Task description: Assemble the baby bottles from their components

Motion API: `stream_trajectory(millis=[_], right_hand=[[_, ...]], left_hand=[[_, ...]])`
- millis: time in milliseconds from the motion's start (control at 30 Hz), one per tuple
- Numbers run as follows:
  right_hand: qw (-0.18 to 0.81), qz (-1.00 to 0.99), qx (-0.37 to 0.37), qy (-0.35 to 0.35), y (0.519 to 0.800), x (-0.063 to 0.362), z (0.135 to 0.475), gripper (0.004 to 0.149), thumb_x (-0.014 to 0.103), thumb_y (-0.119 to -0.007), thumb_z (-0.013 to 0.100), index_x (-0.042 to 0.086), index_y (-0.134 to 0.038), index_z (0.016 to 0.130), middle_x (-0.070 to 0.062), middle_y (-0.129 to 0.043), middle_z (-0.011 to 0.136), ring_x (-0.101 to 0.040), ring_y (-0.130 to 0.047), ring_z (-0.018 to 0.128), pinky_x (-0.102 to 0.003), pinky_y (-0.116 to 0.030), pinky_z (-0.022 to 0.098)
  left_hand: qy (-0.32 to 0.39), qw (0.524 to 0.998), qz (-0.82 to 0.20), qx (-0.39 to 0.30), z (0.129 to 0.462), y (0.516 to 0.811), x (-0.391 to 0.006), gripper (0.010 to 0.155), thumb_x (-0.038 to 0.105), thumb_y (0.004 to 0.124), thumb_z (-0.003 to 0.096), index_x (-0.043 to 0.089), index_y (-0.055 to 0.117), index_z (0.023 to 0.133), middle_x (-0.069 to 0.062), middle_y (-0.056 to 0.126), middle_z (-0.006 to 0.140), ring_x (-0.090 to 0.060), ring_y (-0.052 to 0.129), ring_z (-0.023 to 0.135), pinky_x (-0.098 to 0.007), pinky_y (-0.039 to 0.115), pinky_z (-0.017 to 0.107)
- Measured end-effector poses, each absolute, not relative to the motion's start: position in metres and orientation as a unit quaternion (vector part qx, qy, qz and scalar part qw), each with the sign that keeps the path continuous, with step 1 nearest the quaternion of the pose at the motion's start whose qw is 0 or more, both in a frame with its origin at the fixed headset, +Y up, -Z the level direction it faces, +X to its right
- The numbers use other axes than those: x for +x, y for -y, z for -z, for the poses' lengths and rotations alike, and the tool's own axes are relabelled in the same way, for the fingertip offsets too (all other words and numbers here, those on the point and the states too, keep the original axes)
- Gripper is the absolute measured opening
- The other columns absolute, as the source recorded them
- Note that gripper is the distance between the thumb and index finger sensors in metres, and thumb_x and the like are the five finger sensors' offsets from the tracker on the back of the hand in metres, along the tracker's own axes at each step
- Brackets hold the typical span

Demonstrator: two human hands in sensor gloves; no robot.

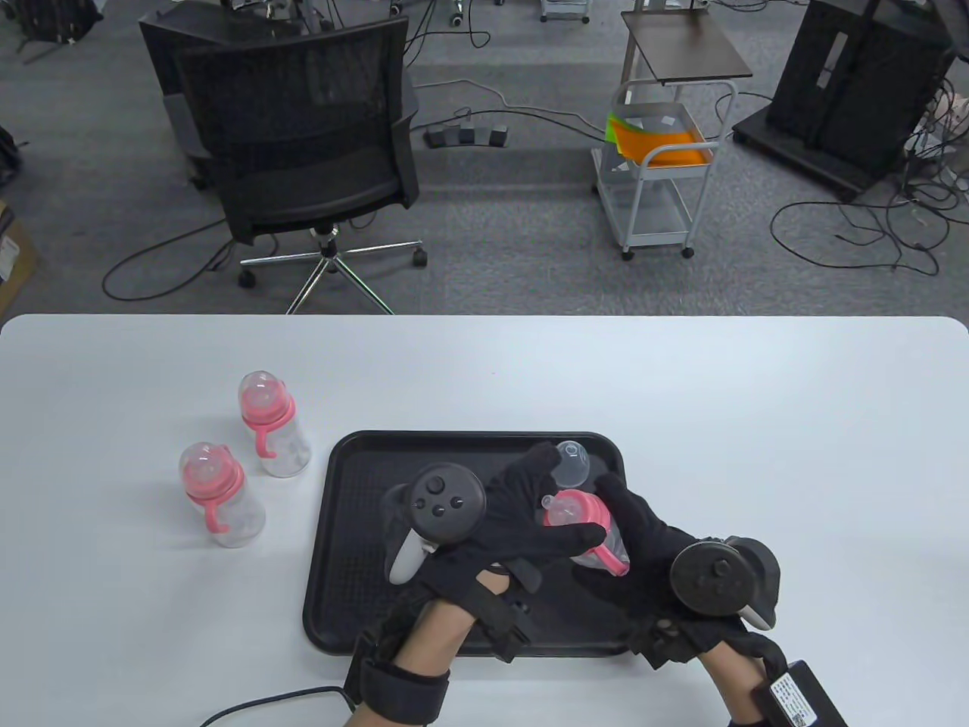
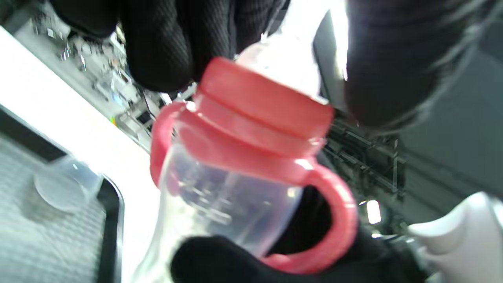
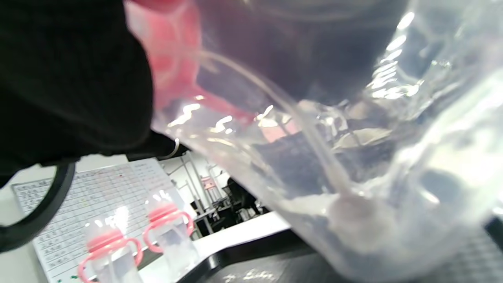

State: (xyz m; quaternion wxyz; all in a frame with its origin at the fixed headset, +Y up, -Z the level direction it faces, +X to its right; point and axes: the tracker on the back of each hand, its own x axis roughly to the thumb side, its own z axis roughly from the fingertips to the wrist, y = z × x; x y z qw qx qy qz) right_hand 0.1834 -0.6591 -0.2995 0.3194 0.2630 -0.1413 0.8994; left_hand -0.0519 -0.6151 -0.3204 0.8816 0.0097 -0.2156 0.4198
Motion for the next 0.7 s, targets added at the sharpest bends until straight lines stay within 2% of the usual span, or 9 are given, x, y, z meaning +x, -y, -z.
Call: stream_trajectory(millis=[133,200,267,333,400,500,633,667,700], right_hand=[[0.322,-0.898,0.275,0.116,0.664,0.181,0.301,0.108,0.047,-0.104,0.029,0.014,-0.038,0.108,-0.012,-0.068,0.101,-0.036,-0.09,0.087,-0.057,-0.083,0.065],[0.317,-0.901,0.269,0.122,0.664,0.18,0.302,0.108,0.048,-0.103,0.029,0.014,-0.039,0.108,-0.012,-0.068,0.101,-0.036,-0.09,0.087,-0.057,-0.084,0.064],[0.318,-0.901,0.266,0.125,0.664,0.18,0.302,0.107,0.048,-0.103,0.029,0.014,-0.039,0.108,-0.012,-0.068,0.101,-0.036,-0.09,0.087,-0.057,-0.084,0.064],[0.322,-0.899,0.27,0.123,0.663,0.181,0.302,0.107,0.048,-0.104,0.029,0.014,-0.04,0.108,-0.012,-0.069,0.101,-0.037,-0.091,0.086,-0.057,-0.084,0.064],[0.313,-0.903,0.271,0.118,0.664,0.18,0.301,0.106,0.048,-0.104,0.029,0.014,-0.041,0.108,-0.013,-0.07,0.101,-0.037,-0.092,0.086,-0.057,-0.085,0.063],[0.334,-0.893,0.285,0.099,0.667,0.182,0.304,0.105,0.048,-0.104,0.028,0.013,-0.044,0.107,-0.013,-0.072,0.1,-0.037,-0.093,0.085,-0.057,-0.087,0.062],[0.339,-0.891,0.293,0.074,0.668,0.182,0.307,0.105,0.048,-0.105,0.028,0.013,-0.045,0.107,-0.013,-0.072,0.1,-0.036,-0.093,0.085,-0.058,-0.086,0.062],[0.343,-0.891,0.284,0.084,0.667,0.182,0.306,0.105,0.049,-0.104,0.028,0.013,-0.046,0.107,-0.013,-0.072,0.1,-0.036,-0.093,0.085,-0.058,-0.086,0.062],[0.333,-0.895,0.284,0.085,0.664,0.18,0.306,0.105,0.048,-0.105,0.028,0.013,-0.046,0.107,-0.013,-0.073,0.1,-0.036,-0.093,0.085,-0.059,-0.086,0.062]], left_hand=[[0.309,0.826,-0.464,-0.085,0.325,0.615,-0.047,0.082,0.04,0.102,0.0472,0.021,0.055,0.112,-0.006,0.071,0.111,-0.046,0.075,0.1,-0.073,0.051,0.074],[0.306,0.818,-0.48,-0.078,0.324,0.616,-0.048,0.097,0.054,0.103,0.0458,0.025,0.042,0.116,-0.016,0.047,0.119,-0.054,0.057,0.106,-0.074,0.044,0.074],[0.23,0.876,-0.424,-0.008,0.319,0.612,-0.05,0.101,0.073,0.099,0.04,0.02,0.054,0.114,-0.019,0.062,0.111,-0.05,0.076,0.092,-0.072,0.055,0.071],[0.225,0.928,-0.298,-0.023,0.317,0.608,-0.045,0.1,0.081,0.092,0.0396,0.019,0.06,0.112,-0.015,0.079,0.099,-0.039,0.094,0.076,-0.066,0.066,0.069],[0.23,0.945,-0.233,-0.025,0.313,0.606,-0.04,0.091,0.08,0.088,0.0431,0.021,0.065,0.108,-0.011,0.086,0.094,-0.03,0.102,0.068,-0.059,0.075,0.067],[0.265,0.921,-0.281,-0.045,0.313,0.605,-0.034,0.082,0.06,0.101,0.0438,0.021,0.068,0.108,-0.02,0.081,0.1,-0.038,0.101,0.069,-0.063,0.071,0.068],[0.31,0.902,-0.281,-0.104,0.32,0.605,-0.037,0.077,0.051,0.103,0.0454,0.033,0.064,0.109,-0.009,0.069,0.113,-0.042,0.088,0.089,-0.068,0.06,0.074],[0.296,0.897,-0.31,-0.109,0.32,0.605,-0.041,0.077,0.05,0.102,0.046,0.034,0.062,0.11,-0.008,0.065,0.115,-0.042,0.083,0.094,-0.067,0.06,0.074],[0.266,0.897,-0.344,-0.073,0.32,0.606,-0.044,0.085,0.06,0.102,0.0428,0.029,0.062,0.11,-0.012,0.062,0.115,-0.044,0.087,0.09,-0.067,0.062,0.072]])
